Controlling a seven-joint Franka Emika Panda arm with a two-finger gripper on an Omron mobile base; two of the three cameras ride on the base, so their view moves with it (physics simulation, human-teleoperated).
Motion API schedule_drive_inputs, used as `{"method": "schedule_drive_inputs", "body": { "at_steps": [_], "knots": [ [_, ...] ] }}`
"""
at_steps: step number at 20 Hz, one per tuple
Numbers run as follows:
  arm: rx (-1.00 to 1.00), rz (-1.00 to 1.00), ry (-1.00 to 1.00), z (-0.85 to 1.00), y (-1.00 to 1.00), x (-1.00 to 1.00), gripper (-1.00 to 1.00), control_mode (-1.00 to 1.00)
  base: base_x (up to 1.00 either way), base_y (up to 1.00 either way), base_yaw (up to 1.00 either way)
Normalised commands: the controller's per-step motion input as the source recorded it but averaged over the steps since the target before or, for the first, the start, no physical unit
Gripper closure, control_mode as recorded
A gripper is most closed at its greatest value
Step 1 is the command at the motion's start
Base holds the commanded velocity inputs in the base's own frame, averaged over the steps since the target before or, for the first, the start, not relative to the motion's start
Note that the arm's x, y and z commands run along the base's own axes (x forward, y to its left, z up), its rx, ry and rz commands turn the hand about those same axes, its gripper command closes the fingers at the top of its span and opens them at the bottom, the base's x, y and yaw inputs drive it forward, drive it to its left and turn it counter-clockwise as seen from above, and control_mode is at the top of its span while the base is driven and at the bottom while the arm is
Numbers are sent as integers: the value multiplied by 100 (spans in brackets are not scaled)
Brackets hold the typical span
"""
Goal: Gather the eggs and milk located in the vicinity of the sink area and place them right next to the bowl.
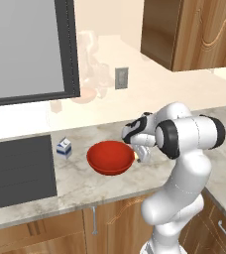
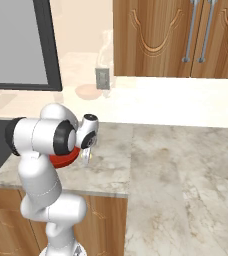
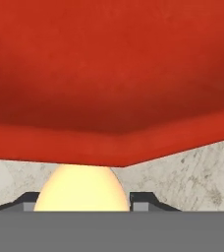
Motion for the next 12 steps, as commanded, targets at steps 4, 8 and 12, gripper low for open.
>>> {"method": "schedule_drive_inputs", "body": {
  "at_steps": [4,8,12],
  "knots": [
    [0,1,0,-4,1,0,-100,-100,0,0,0],
    [0,2,-5,0,0,0,-100,-100,0,0,0],
    [0,4,-7,0,0,-9,-100,-100,0,0,0]
  ]
}}
